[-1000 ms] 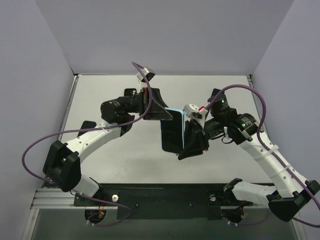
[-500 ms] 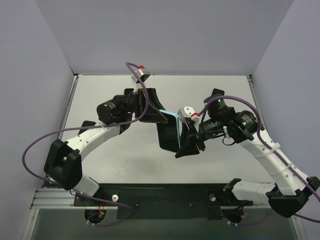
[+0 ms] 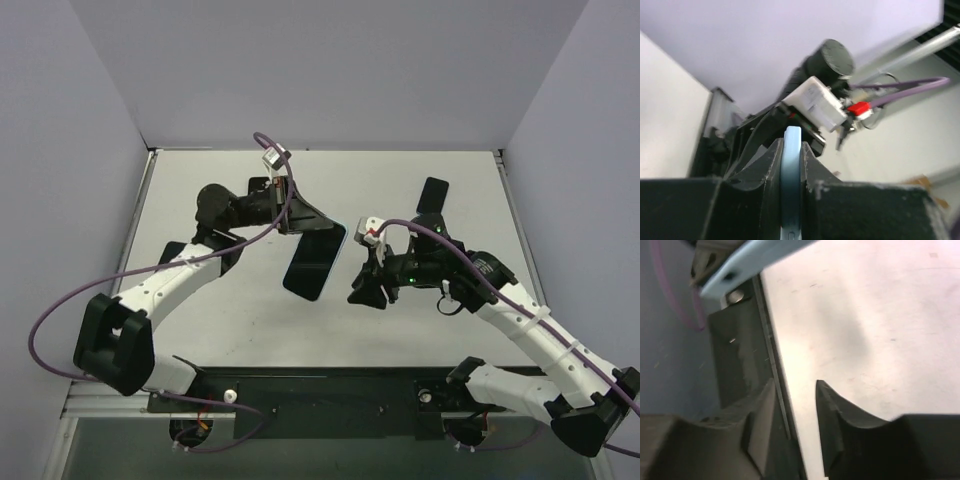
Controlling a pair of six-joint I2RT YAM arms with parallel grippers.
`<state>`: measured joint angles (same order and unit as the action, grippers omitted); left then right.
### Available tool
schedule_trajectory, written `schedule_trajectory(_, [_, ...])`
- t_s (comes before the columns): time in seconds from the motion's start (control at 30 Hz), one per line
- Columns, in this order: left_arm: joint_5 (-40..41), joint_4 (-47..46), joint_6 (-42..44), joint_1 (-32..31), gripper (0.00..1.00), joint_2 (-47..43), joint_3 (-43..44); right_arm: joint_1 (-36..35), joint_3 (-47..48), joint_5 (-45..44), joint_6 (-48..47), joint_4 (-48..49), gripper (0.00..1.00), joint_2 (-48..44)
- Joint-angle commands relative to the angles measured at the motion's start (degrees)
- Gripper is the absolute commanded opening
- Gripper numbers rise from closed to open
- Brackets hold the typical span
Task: Take the phone out of the phone case
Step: Remove the phone case from the phone.
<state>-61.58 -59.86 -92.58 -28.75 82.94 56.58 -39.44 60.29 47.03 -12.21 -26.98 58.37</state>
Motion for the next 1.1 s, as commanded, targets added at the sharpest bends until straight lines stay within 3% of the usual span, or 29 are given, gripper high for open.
schedule_trajectory(0.0, [12.5,41.4,33.8,0.1,0.00,-10.9,6.1,1.1,-2.8,-14.9,17.5,19.5,0.42,-1.2])
schedule_trajectory(0.03, [13.5,46.1,37.8,0.2,0.00,-11.6,7.3,1.5,-4.3,-14.6,20.2,21.8,0.51,-1.3])
schedule_trajectory(0.13, [17.7,46.8,38.7,0.7,0.00,-12.8,6.4,2.8,-7.6,-11.7,35.7,37.6,0.55,-2.3])
schedule_trajectory(0.2, [20.2,47.4,39.0,0.8,0.00,-13.0,6.0,2.8,-12.1,-13.2,46.1,47.4,0.65,-2.7])
schedule_trajectory(0.3, [22.4,44.2,37.0,1.0,0.00,-12.6,4.6,2.5,-15.5,-12.7,59.1,59.9,0.68,-2.2])
schedule_trajectory(0.4, [25.4,41.0,33.3,1.3,0.00,-12.2,2.6,2.1,-17.5,-12.9,65.3,69.4,0.69,-1.8])
schedule_trajectory(0.63, [30.5,25.6,18.5,2.9,0.00,-12.5,-3.7,1.5,-18.1,-16.4,60.6,57.4,0.64,-5.4])
schedule_trajectory(0.7, [33.1,27.0,17.4,3.5,0.00,-13.5,-4.1,1.4,-18.8,-17.5,61.4,55.8,0.58,-6.2])
schedule_trajectory(0.8, [37.8,29.4,17.6,4.8,0.00,-16.0,-5.1,1.3,-20.6,-19.7,66.1,56.8,0.42,-7.1])
schedule_trajectory(0.93, [44.4,32.8,19.3,5.8,0.00,-17.7,-5.9,1.2,-20.7,-26.2,70.2,53.5,0.46,-11.1])
schedule_trajectory(1.07, [46.5,30.3,17.3,7.3,0.00,-17.0,-7.2,1.0,-18.9,-25.0,70.9,54.0,0.35,-9.1])
